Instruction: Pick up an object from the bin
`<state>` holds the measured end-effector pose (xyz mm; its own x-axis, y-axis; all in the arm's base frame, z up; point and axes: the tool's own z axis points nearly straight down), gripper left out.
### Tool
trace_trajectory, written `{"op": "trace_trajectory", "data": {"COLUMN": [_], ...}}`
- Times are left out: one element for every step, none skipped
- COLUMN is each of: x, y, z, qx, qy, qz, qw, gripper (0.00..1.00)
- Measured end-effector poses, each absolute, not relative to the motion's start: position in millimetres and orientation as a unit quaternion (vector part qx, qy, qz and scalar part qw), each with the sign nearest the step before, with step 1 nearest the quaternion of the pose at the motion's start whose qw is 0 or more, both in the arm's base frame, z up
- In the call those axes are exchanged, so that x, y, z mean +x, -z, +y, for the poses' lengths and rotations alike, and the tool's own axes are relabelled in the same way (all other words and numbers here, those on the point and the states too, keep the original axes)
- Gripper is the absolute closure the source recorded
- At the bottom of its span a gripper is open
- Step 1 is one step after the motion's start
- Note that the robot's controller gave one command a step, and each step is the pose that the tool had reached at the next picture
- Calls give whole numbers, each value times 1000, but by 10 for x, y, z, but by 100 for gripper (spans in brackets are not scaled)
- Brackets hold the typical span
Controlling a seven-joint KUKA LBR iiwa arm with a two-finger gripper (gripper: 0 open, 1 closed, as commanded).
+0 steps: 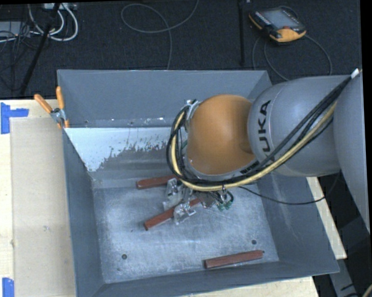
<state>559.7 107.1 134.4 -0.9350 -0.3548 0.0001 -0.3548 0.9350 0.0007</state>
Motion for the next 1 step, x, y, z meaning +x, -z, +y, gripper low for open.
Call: {"op": "trace_trajectory", "data": {"x": [5606], "y": [-1449], "z": [1076], "qx": [180], "qy": [0], "qz": [-984], "qw": [-2], "gripper": [100]}}
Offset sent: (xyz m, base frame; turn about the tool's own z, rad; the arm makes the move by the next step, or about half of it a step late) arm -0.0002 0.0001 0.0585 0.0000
